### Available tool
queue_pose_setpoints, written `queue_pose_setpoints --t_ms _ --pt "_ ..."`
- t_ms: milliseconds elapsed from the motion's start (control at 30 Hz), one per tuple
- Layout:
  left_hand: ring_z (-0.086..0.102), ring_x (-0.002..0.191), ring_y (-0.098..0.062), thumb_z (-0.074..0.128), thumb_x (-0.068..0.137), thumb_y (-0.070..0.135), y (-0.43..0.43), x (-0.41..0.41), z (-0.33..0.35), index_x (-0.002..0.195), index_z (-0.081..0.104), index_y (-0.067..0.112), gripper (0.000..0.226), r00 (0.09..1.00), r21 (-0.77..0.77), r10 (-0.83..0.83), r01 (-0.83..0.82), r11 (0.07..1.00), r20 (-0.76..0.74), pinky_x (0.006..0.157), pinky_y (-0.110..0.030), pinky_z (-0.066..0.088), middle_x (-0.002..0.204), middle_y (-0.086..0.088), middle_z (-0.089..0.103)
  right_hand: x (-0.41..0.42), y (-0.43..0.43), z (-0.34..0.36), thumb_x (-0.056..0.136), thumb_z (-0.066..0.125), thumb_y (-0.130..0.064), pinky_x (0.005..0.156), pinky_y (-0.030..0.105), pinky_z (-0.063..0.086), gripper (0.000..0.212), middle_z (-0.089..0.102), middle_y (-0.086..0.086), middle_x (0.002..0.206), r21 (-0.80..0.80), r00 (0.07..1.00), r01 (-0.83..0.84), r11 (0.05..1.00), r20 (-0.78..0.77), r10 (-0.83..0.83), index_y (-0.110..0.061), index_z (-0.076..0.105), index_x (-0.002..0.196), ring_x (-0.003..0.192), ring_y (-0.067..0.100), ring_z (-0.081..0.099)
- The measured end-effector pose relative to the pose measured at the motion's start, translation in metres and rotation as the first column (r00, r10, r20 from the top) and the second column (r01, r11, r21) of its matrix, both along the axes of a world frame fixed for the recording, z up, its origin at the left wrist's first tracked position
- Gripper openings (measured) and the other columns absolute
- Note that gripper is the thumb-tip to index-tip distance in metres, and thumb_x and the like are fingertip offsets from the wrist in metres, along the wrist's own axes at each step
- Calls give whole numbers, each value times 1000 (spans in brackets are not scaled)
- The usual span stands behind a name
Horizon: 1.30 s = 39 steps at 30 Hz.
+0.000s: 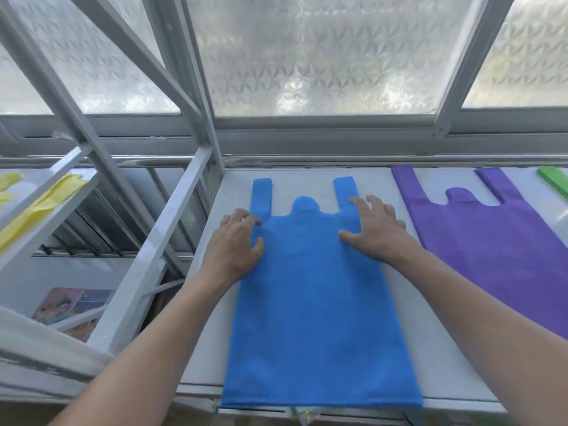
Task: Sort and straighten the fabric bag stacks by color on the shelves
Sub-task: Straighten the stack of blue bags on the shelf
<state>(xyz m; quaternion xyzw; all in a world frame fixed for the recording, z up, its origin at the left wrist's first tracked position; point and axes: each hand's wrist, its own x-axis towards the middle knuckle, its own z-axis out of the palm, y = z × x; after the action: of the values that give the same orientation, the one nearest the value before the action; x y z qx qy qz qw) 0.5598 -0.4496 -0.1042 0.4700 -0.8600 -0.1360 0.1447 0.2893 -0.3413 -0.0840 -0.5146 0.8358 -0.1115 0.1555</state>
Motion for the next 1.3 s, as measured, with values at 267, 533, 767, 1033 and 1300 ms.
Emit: queue_pose_setpoints --t_ms 267,533,767,1033,1300 --pt "53 105 2 61 97 29 96 76 10 112 61 44 21 986 119 -161 164 979 -31 85 -32 53 117 26 42 40 113 -3 95 56 -44 97 38 47 34 30 -11 145 -29 980 -156 987 -126 151 -41 51 129 125 16 43" --pt "53 103 -7 65 97 26 111 81 -12 121 63 31 25 995 90 -70 77 993 -76 98 -26 46 122 20 45 61 138 -7 97 54 -46 96 30 48 41 37 -13 143 -55 983 -130 990 -138 121 -40 49 138 123 15 42" --pt "53 115 -20 62 99 15 92 68 -7 126 65 18 27 999 71 -28 29 997 -18 103 -36 45 131 5 51 64 119 -4 100 50 -46 99 36 46 42 39 -10 145 -32 983 -87 996 -163 81 -38 46 140 123 21 43" --pt "52 112 -25 55 98 9 79 60 -5 128 62 17 32 995 -6 -19 20 1000 95 94 -44 49 132 1 53 60 110 -4 104 42 -50 96 40 47 43 35 -12 153 17 975 -94 995 -200 96 -41 38 146 127 22 41" --pt "45 132 -29 47 93 -1 88 59 -1 150 43 15 59 976 -9 -35 38 999 214 104 -41 45 155 -4 39 63 115 8 106 36 -55 104 45 43 54 20 -7 167 125 973 -113 986 -189 135 -43 24 157 138 25 34"
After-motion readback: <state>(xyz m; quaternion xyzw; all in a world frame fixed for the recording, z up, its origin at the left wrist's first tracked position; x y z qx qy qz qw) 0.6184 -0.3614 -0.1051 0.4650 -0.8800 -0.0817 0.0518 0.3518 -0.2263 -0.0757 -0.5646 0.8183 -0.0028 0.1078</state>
